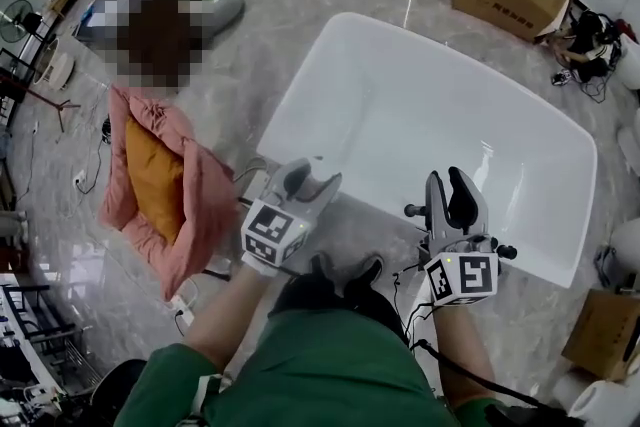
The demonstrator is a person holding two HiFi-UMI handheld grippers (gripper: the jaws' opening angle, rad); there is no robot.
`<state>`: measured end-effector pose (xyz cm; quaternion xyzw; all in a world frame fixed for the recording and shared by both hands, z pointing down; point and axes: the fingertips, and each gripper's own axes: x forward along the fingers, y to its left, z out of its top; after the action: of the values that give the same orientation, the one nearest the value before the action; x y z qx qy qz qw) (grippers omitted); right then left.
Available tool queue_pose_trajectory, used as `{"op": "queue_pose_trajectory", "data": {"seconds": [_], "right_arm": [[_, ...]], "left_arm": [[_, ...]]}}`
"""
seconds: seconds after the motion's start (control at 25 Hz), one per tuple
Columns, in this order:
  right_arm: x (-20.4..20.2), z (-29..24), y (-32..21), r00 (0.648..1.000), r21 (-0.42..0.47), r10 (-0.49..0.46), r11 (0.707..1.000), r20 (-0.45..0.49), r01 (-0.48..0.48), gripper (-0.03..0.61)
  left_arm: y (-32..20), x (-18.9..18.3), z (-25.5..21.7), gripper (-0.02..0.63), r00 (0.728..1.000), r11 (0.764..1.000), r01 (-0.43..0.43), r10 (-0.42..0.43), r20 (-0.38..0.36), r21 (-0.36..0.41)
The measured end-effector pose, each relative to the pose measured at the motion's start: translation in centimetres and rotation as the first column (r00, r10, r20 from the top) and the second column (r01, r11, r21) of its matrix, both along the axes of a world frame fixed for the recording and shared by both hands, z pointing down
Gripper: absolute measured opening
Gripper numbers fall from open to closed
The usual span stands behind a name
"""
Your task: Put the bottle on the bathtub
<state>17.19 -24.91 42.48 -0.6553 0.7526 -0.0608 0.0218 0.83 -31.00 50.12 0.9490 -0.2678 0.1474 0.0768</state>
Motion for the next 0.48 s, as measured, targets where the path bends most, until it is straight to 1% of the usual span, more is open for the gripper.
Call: {"op": "queue_pose_trajectory", "data": {"seconds": [0.16, 0.28, 0.48], "right_arm": [[1.3, 1.5, -0.7, 1.0, -0.018, 0.011, 1.0, -0.008, -0.011, 0.126], [1.7, 2.9, -1.1, 0.999, -0.039, 0.053, 0.998, -0.013, -0.053, 0.126], [2.1, 5.5, -1.6, 0.992, -0.085, 0.123, 0.989, -0.025, -0.124, 0.126]], "left_arm": [[-0.9, 0.9, 2.1, 0.181, 1.0, 1.0, -0.005, 0.005, 0.01, -0.017], [-1.6, 1.2, 4.7, 0.181, 0.999, 0.999, -0.039, 0.04, 0.03, -0.025], [-3.1, 1.9, 8.6, 0.181, 0.995, 0.994, -0.09, 0.092, 0.038, -0.058]]}}
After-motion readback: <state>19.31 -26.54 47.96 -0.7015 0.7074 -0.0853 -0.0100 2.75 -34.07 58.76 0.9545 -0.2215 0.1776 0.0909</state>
